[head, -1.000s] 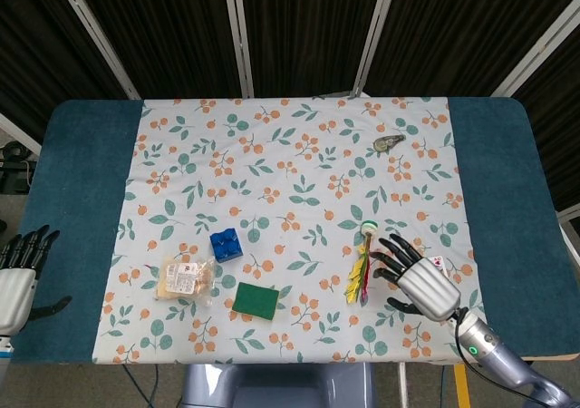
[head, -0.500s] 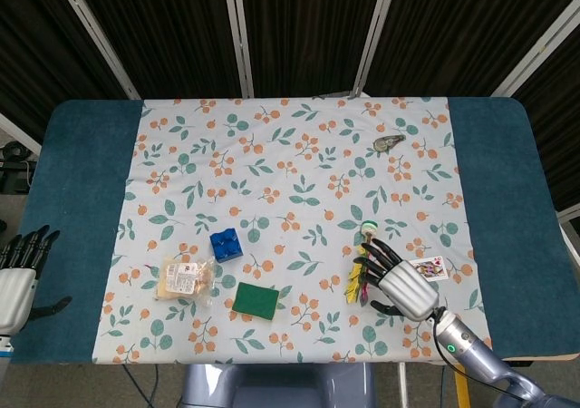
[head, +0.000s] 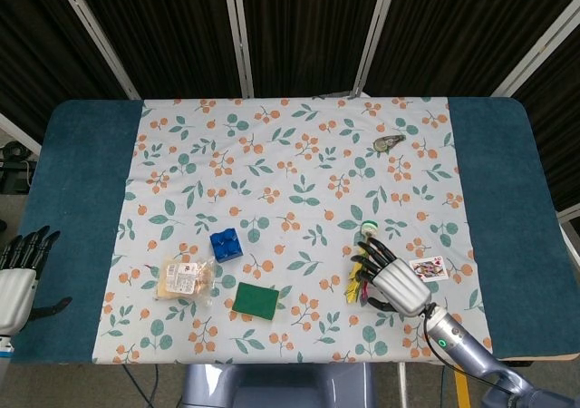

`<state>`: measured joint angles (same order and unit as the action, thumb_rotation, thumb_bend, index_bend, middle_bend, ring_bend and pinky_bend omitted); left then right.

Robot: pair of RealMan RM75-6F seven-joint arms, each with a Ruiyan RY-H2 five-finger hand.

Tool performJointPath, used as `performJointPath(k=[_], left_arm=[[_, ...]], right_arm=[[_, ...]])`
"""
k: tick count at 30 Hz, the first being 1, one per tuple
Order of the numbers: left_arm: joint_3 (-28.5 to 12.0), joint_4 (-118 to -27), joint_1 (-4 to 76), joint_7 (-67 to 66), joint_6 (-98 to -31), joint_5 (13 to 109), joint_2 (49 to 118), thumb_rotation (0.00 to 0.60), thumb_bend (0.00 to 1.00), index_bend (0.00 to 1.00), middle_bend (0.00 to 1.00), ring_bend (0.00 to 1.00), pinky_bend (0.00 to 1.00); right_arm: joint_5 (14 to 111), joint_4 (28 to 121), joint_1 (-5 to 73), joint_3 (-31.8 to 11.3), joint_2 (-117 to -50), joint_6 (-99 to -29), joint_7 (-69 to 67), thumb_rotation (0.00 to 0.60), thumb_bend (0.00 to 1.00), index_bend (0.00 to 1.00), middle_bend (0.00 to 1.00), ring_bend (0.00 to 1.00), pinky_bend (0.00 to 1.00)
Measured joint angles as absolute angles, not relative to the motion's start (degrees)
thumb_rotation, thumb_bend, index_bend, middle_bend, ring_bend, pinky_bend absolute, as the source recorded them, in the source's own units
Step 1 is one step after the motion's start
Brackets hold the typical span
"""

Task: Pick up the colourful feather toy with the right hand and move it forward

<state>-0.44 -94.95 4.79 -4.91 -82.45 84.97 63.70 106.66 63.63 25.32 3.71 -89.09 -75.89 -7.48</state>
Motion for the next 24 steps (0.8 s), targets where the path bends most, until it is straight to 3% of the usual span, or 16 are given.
performJointPath(k=[13, 24], left_arm=[[-0.4, -95.1, 4.8, -5.2, -82.3, 84.8, 63.8, 0.600, 0.09, 0.00, 0.00, 0.00, 0.00], [-0.4, -95.1, 4.8, -5.1, -82.2, 84.6, 63.7, 0.600, 0.09, 0.00, 0.00, 0.00, 0.00]], right_arm=[[105.6, 60.4, 26.0, 4.3, -92.3, -76.3, -8.6, 0.600, 0.12, 0.40, 0.20, 0.01, 0.00], [103.9, 58.6, 26.2, 4.6, -94.3, -75.7, -8.8, 0.600, 0.17, 0.46, 0.21, 0.01, 0.00]])
